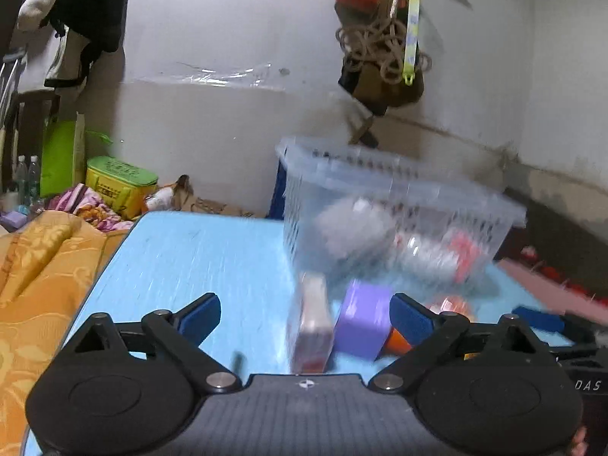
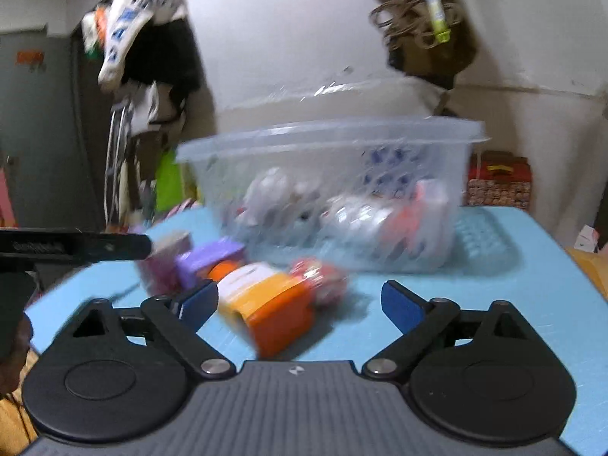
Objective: Organize objects
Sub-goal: 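Grasp the orange bottle with the right tool while the left tool grasps the red carton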
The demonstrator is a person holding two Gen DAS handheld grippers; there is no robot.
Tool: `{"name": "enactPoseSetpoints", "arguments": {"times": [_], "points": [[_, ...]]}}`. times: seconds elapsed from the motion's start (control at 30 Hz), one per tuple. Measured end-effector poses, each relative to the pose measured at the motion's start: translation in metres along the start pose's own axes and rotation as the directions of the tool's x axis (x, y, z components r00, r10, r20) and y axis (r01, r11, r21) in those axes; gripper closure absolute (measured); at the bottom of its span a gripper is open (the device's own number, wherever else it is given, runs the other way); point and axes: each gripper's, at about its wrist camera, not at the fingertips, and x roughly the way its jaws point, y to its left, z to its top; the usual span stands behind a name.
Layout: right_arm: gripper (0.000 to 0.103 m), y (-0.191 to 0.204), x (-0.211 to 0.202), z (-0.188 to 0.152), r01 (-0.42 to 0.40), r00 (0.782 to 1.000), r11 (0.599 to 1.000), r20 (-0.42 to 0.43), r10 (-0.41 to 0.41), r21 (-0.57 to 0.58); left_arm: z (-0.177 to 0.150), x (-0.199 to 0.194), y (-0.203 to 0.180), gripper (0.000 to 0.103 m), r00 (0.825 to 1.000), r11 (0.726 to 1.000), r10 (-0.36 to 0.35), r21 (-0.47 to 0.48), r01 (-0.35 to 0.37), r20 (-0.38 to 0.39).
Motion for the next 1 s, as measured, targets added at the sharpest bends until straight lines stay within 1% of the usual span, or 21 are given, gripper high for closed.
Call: {"name": "enactPoseSetpoints", "arguments": {"times": [0.07, 0.13, 0.2, 0.3, 0.33, 0.37, 0.4, 0.47, 0.57, 0.63, 0.67, 0.77, 0.8, 0.83, 0.87, 0.9, 0.93, 1.0], "points": [[0.009, 0.008, 0.006, 0.005, -0.010, 1.000, 1.000, -0.021, 0.009, -0.027, -0.006, 0.005, 0.000, 0.005, 1.000, 0.999, 0.024, 0.028, -0.024, -0.015], [0.010, 0.014, 0.012, 0.010, -0.034, 0.999, 0.999, -0.044, 0.032, -0.040, -0.005, 0.011, 0.004, 0.005, 0.999, 1.000, 0.007, 0.019, -0.007, -0.033], [0.012, 0.020, 0.020, 0.012, -0.033, 0.996, 0.998, -0.086, 0.029, -0.049, -0.005, 0.012, 0.005, 0.005, 0.999, 1.000, 0.001, 0.019, 0.000, -0.039], [0.020, 0.021, 0.033, 0.012, -0.029, 0.992, 0.998, -0.127, 0.022, -0.054, -0.006, 0.016, 0.003, 0.005, 0.998, 1.000, -0.004, 0.021, 0.005, -0.056], [0.027, 0.022, 0.036, 0.010, -0.015, 0.991, 0.998, -0.137, 0.007, -0.060, -0.006, 0.017, 0.002, 0.005, 0.998, 1.000, -0.008, 0.022, 0.009, -0.058], [0.031, 0.022, 0.038, 0.009, -0.007, 0.990, 0.998, -0.141, -0.003, -0.066, -0.007, 0.017, 0.001, 0.005, 0.998, 1.000, -0.006, 0.029, 0.008, -0.059], [0.031, 0.022, 0.035, 0.006, -0.013, 0.990, 0.998, -0.138, 0.004, -0.066, -0.009, 0.019, 0.000, 0.005, 0.998, 0.999, -0.002, 0.040, 0.004, -0.061], [0.031, 0.018, 0.029, 0.002, -0.056, 0.991, 0.997, -0.122, 0.050, -0.048, -0.011, 0.020, -0.002, 0.006, 0.998, 0.999, -0.001, 0.051, 0.004, -0.068], [0.032, 0.011, 0.015, -0.006, -0.064, 0.995, 0.998, -0.076, 0.062, -0.018, -0.012, 0.019, -0.007, 0.011, 0.998, 0.997, 0.018, 0.074, -0.014, -0.058], [0.032, 0.000, 0.002, -0.010, -0.068, 0.997, 0.997, -0.037, 0.069, 0.026, -0.013, 0.020, -0.007, 0.019, 0.997, 0.996, 0.027, 0.082, -0.022, -0.067], [0.032, -0.006, -0.005, -0.012, -0.066, 0.998, 0.997, -0.021, 0.067, 0.048, -0.014, 0.021, -0.007, 0.021, 0.997, 0.996, 0.028, 0.084, -0.022, -0.075], [0.032, -0.020, -0.018, -0.018, -0.044, 0.999, 0.995, -0.005, 0.045, 0.085, -0.015, 0.024, -0.008, 0.028, 0.995, 0.996, 0.043, 0.085, -0.036, -0.086], [0.032, -0.023, -0.021, -0.019, -0.036, 0.999, 0.995, -0.002, 0.037, 0.091, -0.015, 0.024, -0.010, 0.035, 0.995, 0.995, 0.051, 0.091, -0.043, -0.090], [0.032, -0.025, -0.023, -0.021, -0.031, 1.000, 0.995, 0.003, 0.030, 0.097, -0.016, 0.025, -0.011, 0.047, 0.994, 0.994, 0.058, 0.093, -0.050, -0.089], [0.032, -0.027, -0.026, -0.022, -0.027, 1.000, 0.995, 0.006, 0.026, 0.099, -0.017, 0.026, -0.012, 0.054, 0.994, 0.994, 0.064, 0.097, -0.055, -0.091], [0.032, -0.028, -0.027, -0.023, -0.022, 1.000, 0.995, 0.007, 0.022, 0.099, -0.018, 0.026, -0.013, 0.068, 0.994, 0.993, 0.067, 0.100, -0.058, -0.092], [0.032, -0.029, -0.029, -0.024, -0.017, 1.000, 0.995, 0.011, 0.016, 0.097, -0.020, 0.026, -0.014, 0.075, 0.994, 0.993, 0.068, 0.098, -0.060, -0.089], [0.032, -0.030, -0.032, -0.025, -0.005, 1.000, 0.996, 0.023, 0.003, 0.086, -0.023, 0.024, -0.014, 0.075, 0.995, 0.993, 0.074, 0.095, -0.067, -0.069]]}}
